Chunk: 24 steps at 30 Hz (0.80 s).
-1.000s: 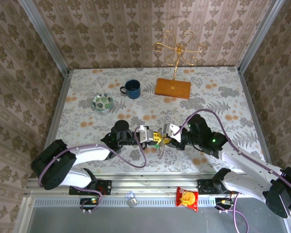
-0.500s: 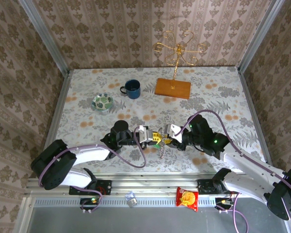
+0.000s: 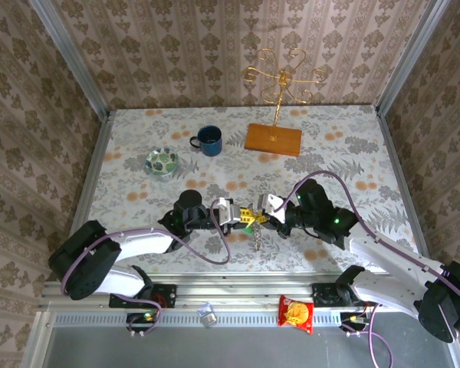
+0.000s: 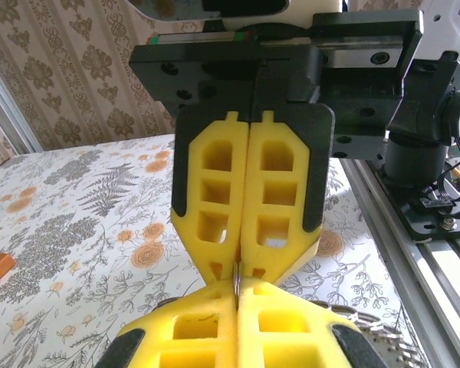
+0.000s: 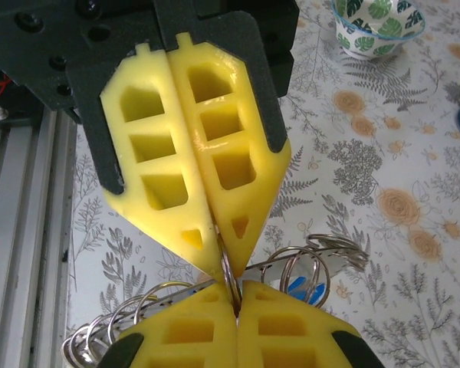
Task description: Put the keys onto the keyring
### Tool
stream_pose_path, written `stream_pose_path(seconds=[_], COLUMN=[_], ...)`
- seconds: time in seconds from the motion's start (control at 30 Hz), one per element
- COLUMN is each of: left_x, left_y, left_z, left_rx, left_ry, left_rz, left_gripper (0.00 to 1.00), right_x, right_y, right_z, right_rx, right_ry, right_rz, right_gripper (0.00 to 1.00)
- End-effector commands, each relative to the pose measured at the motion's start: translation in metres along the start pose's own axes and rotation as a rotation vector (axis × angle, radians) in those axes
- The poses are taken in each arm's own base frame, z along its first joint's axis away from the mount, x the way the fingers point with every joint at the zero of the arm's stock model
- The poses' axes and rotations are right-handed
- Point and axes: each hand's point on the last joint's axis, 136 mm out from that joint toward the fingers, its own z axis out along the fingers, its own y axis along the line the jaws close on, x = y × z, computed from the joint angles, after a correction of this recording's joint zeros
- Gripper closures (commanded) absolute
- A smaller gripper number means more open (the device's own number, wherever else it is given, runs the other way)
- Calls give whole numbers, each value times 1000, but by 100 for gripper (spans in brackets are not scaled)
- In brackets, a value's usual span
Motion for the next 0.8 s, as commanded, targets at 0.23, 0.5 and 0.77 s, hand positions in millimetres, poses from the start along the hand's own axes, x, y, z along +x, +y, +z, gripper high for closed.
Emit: stream_pose_path(seconds=[0.23, 0.5, 0.77], left_x=[7, 19, 15], left_y=[5, 9, 9], left_z=[1, 4, 5], left_rx=[-23, -33, -30], left_ry=[53, 190, 184], left_rz=[-9, 37, 50], left_gripper=[88, 88, 93], right_x=[-6, 2, -19], right_y=[8, 15, 19], right_z=[-6, -5, -2], right_rx=[-63, -133, -150], right_ry=[37, 199, 132], right_rz=[-42, -106, -127], right_gripper=[100, 100, 100])
